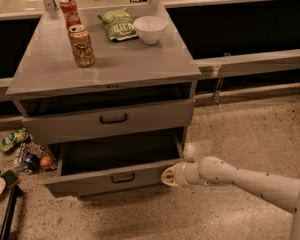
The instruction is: Close middle drawer
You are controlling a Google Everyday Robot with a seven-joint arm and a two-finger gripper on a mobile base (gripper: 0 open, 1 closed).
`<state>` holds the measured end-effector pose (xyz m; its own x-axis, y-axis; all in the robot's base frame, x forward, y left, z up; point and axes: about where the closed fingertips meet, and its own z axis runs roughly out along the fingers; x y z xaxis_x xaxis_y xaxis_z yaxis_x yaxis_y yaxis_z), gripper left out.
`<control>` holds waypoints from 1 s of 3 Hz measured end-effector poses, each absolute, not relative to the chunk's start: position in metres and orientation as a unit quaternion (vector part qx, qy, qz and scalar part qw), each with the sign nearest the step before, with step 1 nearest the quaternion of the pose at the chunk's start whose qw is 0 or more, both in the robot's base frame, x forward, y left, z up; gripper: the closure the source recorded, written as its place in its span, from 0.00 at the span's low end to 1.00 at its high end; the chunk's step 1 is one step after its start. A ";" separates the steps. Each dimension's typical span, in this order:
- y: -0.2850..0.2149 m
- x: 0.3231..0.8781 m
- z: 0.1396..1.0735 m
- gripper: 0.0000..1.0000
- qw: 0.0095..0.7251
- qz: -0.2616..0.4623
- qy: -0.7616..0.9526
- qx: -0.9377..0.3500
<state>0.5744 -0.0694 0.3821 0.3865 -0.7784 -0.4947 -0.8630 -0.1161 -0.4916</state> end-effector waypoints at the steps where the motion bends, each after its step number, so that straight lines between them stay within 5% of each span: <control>1: -0.086 0.612 0.375 1.00 0.374 0.039 0.543 -0.750; 3: -0.094 0.658 0.367 1.00 0.385 0.027 0.528 -0.756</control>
Offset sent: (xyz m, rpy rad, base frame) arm 0.0918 -0.0367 -0.0141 -0.0362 -0.0866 0.0085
